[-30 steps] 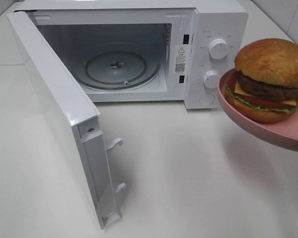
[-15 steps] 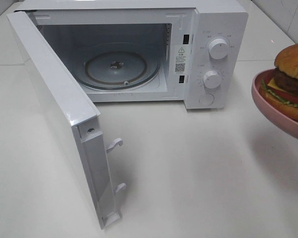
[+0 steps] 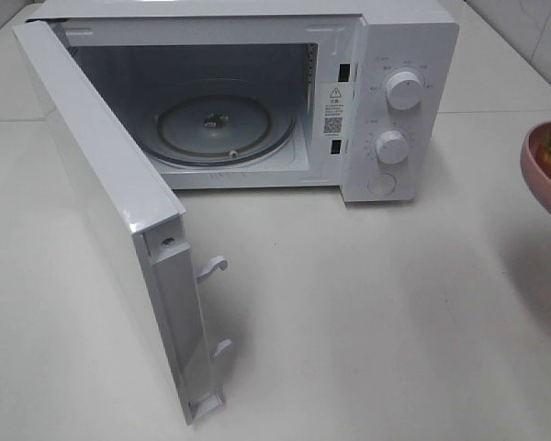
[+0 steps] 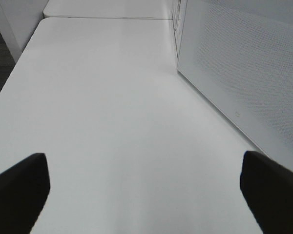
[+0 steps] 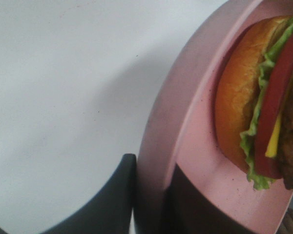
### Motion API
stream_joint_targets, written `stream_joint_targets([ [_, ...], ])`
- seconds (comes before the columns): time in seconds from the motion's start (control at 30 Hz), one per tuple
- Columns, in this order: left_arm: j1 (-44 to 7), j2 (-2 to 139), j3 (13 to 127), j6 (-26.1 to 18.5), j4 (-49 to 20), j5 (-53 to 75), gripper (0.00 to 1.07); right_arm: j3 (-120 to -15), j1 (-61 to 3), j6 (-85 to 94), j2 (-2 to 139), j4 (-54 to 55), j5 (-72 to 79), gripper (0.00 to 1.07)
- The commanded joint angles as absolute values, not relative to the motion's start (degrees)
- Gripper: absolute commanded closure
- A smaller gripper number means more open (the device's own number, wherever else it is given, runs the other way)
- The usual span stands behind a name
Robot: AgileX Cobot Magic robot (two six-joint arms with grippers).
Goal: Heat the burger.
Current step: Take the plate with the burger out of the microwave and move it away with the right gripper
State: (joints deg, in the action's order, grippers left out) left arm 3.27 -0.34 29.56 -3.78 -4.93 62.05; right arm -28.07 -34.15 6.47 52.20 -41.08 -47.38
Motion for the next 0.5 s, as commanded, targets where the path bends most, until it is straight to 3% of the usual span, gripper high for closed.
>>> stream_joint_targets([
  [0.03,3.44,-0.40,29.51,-3.55,-5.04,61.25,0.09,-28.48,-33.98,3.15,53.92,-46.41,-46.35,1.05],
  [0.5,3.44,-0.40,29.51,-3.55,-5.04,61.25,0.09,-28.59,-33.80,-19.82,68.30,-48.64,-52.37,1.04],
])
